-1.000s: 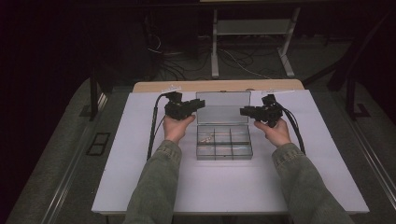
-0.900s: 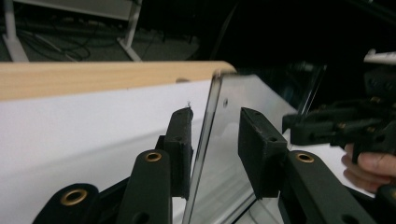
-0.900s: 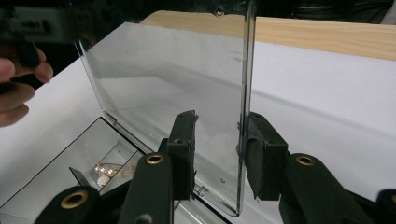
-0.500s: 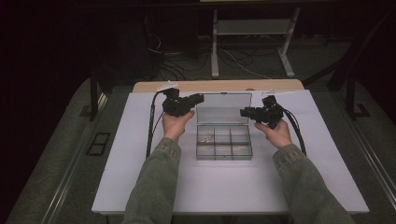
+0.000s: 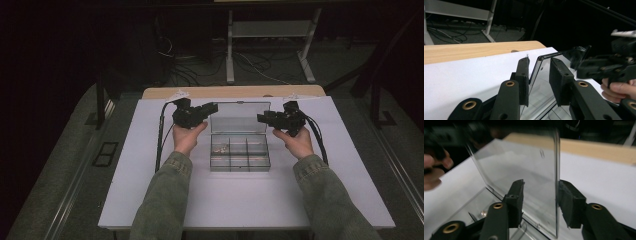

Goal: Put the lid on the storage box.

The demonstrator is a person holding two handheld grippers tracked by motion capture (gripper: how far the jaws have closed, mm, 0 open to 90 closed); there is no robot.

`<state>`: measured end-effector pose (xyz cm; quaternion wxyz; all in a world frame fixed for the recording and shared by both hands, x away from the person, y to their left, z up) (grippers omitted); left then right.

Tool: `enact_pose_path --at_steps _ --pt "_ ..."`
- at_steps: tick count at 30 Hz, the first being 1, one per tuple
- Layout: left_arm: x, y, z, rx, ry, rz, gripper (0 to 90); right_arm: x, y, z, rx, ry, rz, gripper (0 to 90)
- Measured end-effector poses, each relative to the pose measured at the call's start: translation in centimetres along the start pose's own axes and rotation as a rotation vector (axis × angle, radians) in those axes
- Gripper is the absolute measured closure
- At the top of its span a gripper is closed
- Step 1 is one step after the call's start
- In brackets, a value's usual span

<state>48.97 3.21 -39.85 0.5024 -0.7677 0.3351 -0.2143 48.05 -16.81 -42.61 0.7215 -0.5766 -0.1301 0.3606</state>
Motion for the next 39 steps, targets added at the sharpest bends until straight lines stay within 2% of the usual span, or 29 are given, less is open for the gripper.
enact_pose_path --at_steps 5,8,11,14,17,19,24,28,34,39 --pt "-0.6 0.2 -0.4 0.011 0.008 -0.01 67.8 -1.3 -2.8 1.4 -0.027 -0.023 -0.069 46.1" --pt "-1.0 0.4 -0.8 0.015 0.018 -0.023 67.1 -1.9 -4.5 1.9 -0.083 -0.016 -0.099 44.8" --pt "-1.5 0.6 -1.2 0.022 0.033 -0.033 66.2 -2.2 -5.8 2.5 -0.121 -0.007 -0.113 52.1" --pt "-1.9 0.7 -1.6 0.029 0.045 -0.047 65.4 -2.0 -6.4 2.9 -0.127 -0.016 -0.107 67.1" --pt "-2.3 1.0 -1.9 0.033 0.058 -0.051 64.6 -1.6 -6.3 3.4 -0.12 -0.042 -0.087 83.5" --pt "-2.6 1.2 -2.1 0.041 0.063 -0.059 63.8 -1.3 -5.9 3.6 -0.112 -0.054 -0.068 89.3" --pt "-3.3 1.6 -2.8 0.065 0.067 -0.067 61.4 -0.7 -4.5 4.0 -0.106 -0.055 -0.005 89.5" --pt "-3.8 2.1 -3.1 0.072 0.072 -0.074 59.6 -0.6 -4.0 4.3 -0.094 -0.044 0.015 89.5" --pt "-4.5 2.7 -3.5 0.103 0.077 -0.073 57.7 -0.8 -2.6 4.7 -0.101 -0.039 0.063 89.5" --pt "-4.9 3.1 -3.7 0.121 0.078 -0.077 55.6 -1.2 -1.8 5.1 -0.087 -0.06 0.074 89.6"
Point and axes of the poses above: each handheld gripper's, and its own axes: x roughly forward along the jaws, y roughly out of its underside, z roughly to its left, the point moved 10 cm from there along x, roughly forward along the jaws, and after that the axes turned 15 degrees about -z, right-handed, at the moved point
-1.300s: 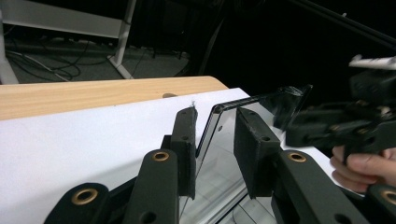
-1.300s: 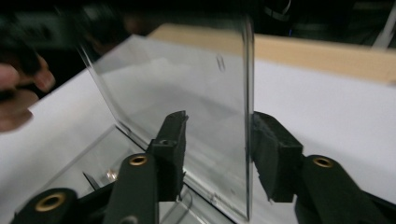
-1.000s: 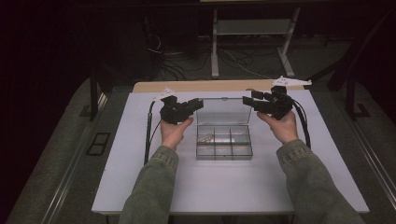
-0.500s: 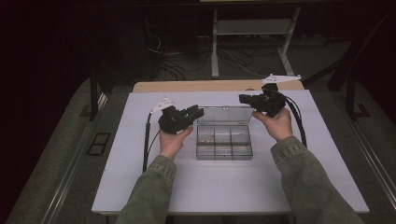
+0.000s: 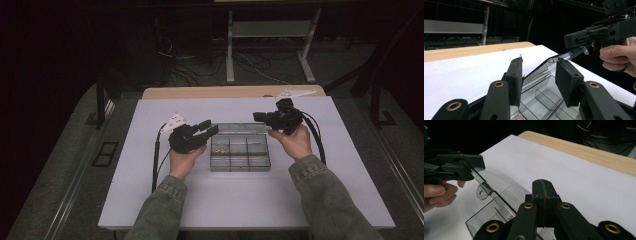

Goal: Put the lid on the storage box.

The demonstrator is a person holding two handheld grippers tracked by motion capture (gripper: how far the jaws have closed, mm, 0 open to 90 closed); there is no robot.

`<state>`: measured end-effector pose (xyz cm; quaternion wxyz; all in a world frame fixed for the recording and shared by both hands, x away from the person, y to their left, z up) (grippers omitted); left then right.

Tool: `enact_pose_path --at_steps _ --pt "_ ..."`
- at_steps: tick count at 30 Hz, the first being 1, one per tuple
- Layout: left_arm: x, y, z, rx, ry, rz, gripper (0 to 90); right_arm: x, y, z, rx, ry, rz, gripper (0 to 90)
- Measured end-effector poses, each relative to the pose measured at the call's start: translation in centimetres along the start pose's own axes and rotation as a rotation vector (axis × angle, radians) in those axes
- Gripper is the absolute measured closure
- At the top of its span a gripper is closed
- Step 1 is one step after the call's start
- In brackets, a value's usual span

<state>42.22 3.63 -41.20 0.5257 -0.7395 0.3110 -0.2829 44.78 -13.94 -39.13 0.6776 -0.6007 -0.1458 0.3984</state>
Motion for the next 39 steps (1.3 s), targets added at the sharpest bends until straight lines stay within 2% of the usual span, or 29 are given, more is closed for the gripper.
enact_pose_path --at_steps 8,12,14,18,25,30,37,39 --pt "-0.7 0.8 -0.3 -0.01 0.009 0.021 50.7 -0.3 1.5 0.6 0.027 -0.027 0.012 89.5" --pt "-1.0 1.4 -0.4 -0.003 -0.012 0.063 44.4 -0.5 2.2 1.0 0.029 -0.035 0.022 89.5" --pt "-1.2 1.8 -0.5 -0.012 -0.017 0.083 42.4 -0.6 2.6 1.1 0.032 -0.037 0.026 89.5" --pt "-2.0 2.8 -0.7 -0.009 -0.018 0.131 41.7 -0.9 3.6 1.5 0.041 -0.05 0.026 89.5" --pt "-3.0 3.8 -1.0 -0.014 -0.024 0.181 41.7 -1.4 5.0 1.7 0.082 -0.066 0.01 89.5" --pt "-3.6 4.7 -1.1 0.015 -0.025 0.241 41.3 -1.6 5.8 1.9 0.079 -0.071 0.018 89.5" --pt "-5.0 5.4 -1.7 0.005 0.002 0.313 39.2 -2.0 6.8 2.1 0.066 -0.078 0.054 88.6" --pt "-5.6 5.4 -1.9 -0.018 0.008 0.32 39.0 -2.2 7.2 2.0 0.054 -0.07 0.07 84.1"
Point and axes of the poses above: each handheld gripper's, and its own axes: x roughly forward along the jaws, y roughly out of its underside, z roughly to its left, the point moved 10 cm from there along x, roughly forward along the jaws, and after that the axes turned 15 degrees about -z, right-handed, at the moved point
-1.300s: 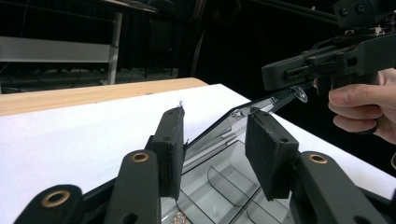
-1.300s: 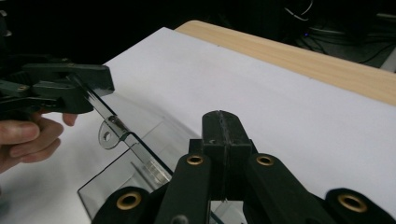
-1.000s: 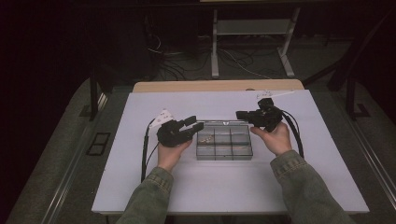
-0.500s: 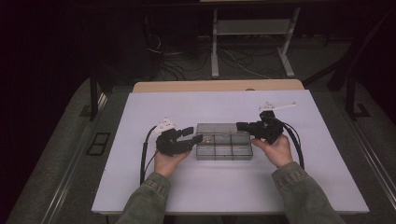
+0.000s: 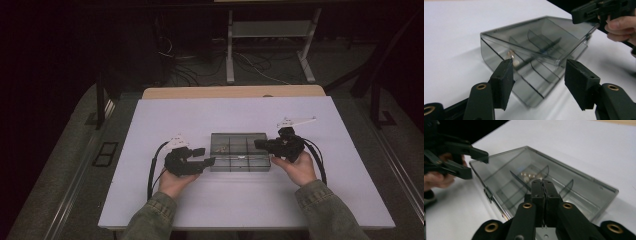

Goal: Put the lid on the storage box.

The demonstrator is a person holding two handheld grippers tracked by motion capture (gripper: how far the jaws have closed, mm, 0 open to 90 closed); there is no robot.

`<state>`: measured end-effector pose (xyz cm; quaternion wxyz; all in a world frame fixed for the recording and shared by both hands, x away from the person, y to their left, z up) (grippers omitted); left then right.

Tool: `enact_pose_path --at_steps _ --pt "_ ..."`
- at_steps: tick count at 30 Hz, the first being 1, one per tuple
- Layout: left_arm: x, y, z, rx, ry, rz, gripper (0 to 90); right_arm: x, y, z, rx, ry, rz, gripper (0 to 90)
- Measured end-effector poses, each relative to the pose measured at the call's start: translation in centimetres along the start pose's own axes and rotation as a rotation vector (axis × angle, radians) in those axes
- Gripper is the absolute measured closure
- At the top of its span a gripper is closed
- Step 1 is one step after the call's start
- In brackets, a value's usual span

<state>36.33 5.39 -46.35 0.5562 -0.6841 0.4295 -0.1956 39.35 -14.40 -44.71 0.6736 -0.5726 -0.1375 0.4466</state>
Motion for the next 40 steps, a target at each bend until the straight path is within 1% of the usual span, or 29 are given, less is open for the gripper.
enact_pose_path --at_steps 3,5,6,10,13,14,15,16,17,20,22,23,24,25,26,27,30,32,35,36,37,40 --pt "-0.8 0.0 0.1 -0.013 0.005 0.001 37.7 -0.4 0.5 0.0 -0.052 0.001 0.005 68.2" --pt "-1.3 0.0 0.2 -0.021 0.007 -0.004 35.9 -0.7 0.7 0.2 -0.079 0.005 0.008 61.2" --pt "-1.5 0.0 0.2 -0.024 0.01 -0.002 34.5 -0.9 0.8 0.2 -0.083 0.006 0.01 57.5" --pt "-1.9 0.0 0.0 -0.033 0.027 -0.003 27.4 -1.7 0.9 0.6 -0.076 0.0 -0.007 45.2" --pt "-2.1 0.2 -0.4 -0.034 0.041 0.007 22.4 -2.2 1.2 0.6 -0.075 0.004 0.01 37.1" --pt "-2.2 0.2 -0.5 -0.026 0.048 0.009 20.4 -2.4 1.3 0.6 -0.082 0.005 0.009 35.2" --pt "-2.3 0.2 -0.7 -0.034 0.05 0.007 18.4 -2.6 1.4 0.6 -0.079 0.011 0.007 32.2" --pt "-2.3 0.3 -0.8 -0.034 0.052 0.008 17.0 -2.8 1.4 0.6 -0.079 0.014 0.004 29.0" --pt "-2.4 0.4 -0.9 -0.038 0.052 0.011 15.7 -3.0 1.6 0.5 -0.075 0.017 0.005 26.4" --pt "-2.7 0.7 -1.1 -0.033 0.055 0.03 12.7 -3.7 2.1 0.4 -0.07 0.026 0.014 16.8" --pt "-2.9 0.9 -1.2 -0.036 0.05 0.037 9.0 -4.1 2.6 0.3 -0.061 0.032 0.028 10.5" --pt "-3.0 1.0 -1.2 -0.03 0.05 0.04 6.6 -4.3 2.8 0.2 -0.051 0.029 0.033 10.4" --pt "-3.1 1.1 -1.2 -0.033 0.043 0.042 4.4 -4.5 3.0 0.2 -0.042 0.024 0.034 7.7" --pt "-3.2 1.2 -1.2 -0.031 0.042 0.047 2.2 -4.7 3.2 0.2 -0.035 0.027 0.027 0.0" --pt "-3.3 1.4 -1.2 -0.031 0.041 0.049 0.0 -4.9 3.4 0.1 -0.029 0.042 0.036 0.5" --pt "-3.5 1.5 -1.2 -0.031 0.04 0.053 0.0 -5.2 3.7 0.0 -0.033 0.043 0.044 0.5" --pt "-3.9 1.9 -1.1 -0.016 0.032 0.065 0.0 -6.0 4.0 -0.1 -0.018 0.049 0.029 0.5" --pt "-4.3 2.0 -1.1 -0.011 0.028 0.065 0.0 -6.5 4.1 -0.1 -0.016 0.049 0.016 0.5" --pt "-4.7 2.1 -1.3 -0.014 0.025 0.054 0.0 -7.2 4.4 -0.2 -0.004 0.054 0.011 0.5" --pt "-4.8 2.2 -1.3 -0.008 0.026 0.057 0.0 -7.5 4.5 -0.3 -0.004 0.051 0.006 0.5" --pt "-4.9 2.4 -1.2 -0.006 0.025 0.063 0.0 -7.7 4.7 -0.3 0.006 0.047 0.006 0.5" --pt "-4.8 2.7 -1.1 -0.009 0.023 0.077 0.0 -8.2 5.1 -0.4 0.012 0.047 0.004 0.5"
Point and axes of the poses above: each handheld gripper's, and its own axes: x roughly forward along the jaws, y roughly out of its underside, z roughly to its left, the point moved 10 cm from there along x, roughly forward along the jaws, and after that the axes turned 15 degrees about -z, right-handed, at the moved point
